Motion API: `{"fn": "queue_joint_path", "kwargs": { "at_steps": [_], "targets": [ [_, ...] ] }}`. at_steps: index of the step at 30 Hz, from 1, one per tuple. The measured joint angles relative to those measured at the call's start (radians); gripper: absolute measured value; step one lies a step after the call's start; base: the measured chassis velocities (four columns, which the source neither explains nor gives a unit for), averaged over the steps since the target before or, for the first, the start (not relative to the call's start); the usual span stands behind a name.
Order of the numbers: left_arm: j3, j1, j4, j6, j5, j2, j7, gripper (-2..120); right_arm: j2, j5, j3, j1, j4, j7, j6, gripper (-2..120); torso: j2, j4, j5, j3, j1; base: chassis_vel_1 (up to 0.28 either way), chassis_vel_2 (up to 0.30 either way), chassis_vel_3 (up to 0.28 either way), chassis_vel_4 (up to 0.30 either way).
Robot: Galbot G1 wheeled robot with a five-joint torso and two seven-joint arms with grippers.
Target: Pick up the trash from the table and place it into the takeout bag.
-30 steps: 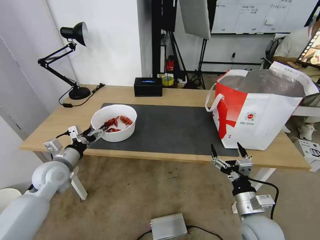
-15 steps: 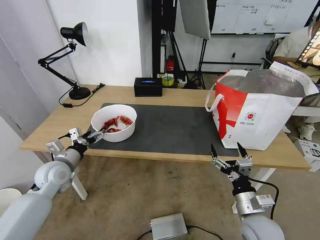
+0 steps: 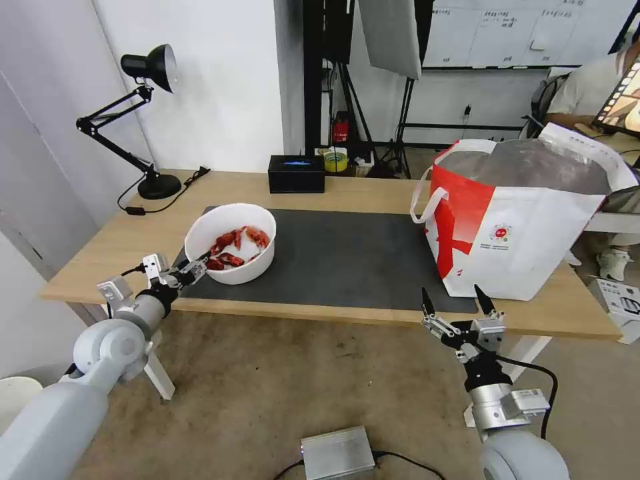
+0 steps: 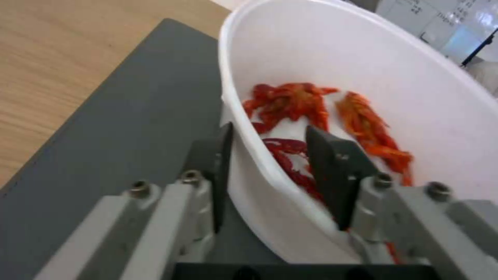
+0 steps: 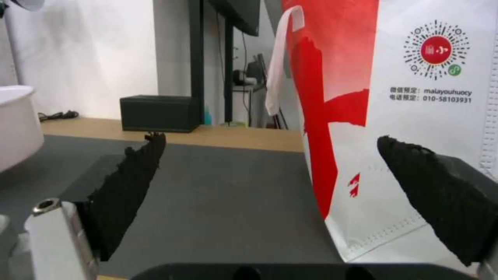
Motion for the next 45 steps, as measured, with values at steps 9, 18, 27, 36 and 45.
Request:
{"fn": "queue_joint_path", "kwargs": {
  "at_steps": [9, 18, 27, 36, 45],
  "targets": [
    [0.008, -0.004, -0.003, 0.003, 0.003, 0.0, -0.001, 0, 0.0, 0.0, 0.0, 0.0, 0.0, 0.0, 0.0, 100, 0.0, -0.0001, 0.0001, 0.0, 0.0, 0.0, 0.0, 0.0, 0.0],
    [0.019, -0.017, -0.009, 0.013, 0.004, 0.006, -0.001, 0, 0.0, 0.0, 0.0, 0.0, 0.0, 0.0, 0.0, 100, 0.0, 0.0, 0.0001, 0.0, 0.0, 0.0, 0.0, 0.0, 0.0],
    [0.035, -0.028, -0.033, 0.031, 0.003, 0.011, -0.008, 0, 0.0, 0.0, 0.0, 0.0, 0.0, 0.0, 0.0, 100, 0.0, 0.0, 0.0001, 0.0, 0.0, 0.0, 0.0, 0.0, 0.0],
    [0.071, -0.068, -0.067, 0.037, -0.01, -0.002, -0.027, 0, 0.0, 0.0, 0.0, 0.0, 0.0, 0.0, 0.0, 100, 0.0, -0.0001, 0.0001, 0.0, 0.0, 0.0, 0.0, 0.0, 0.0],
    [0.109, -0.112, -0.08, 0.047, -0.027, -0.03, -0.054, 0, 0.0, 0.0, 0.0, 0.0, 0.0, 0.0, 0.0, 100, 0.0, -0.0001, 0.0001, 0.0, 0.0, 0.0, 0.0, 0.0, 0.0]
  ]
}}
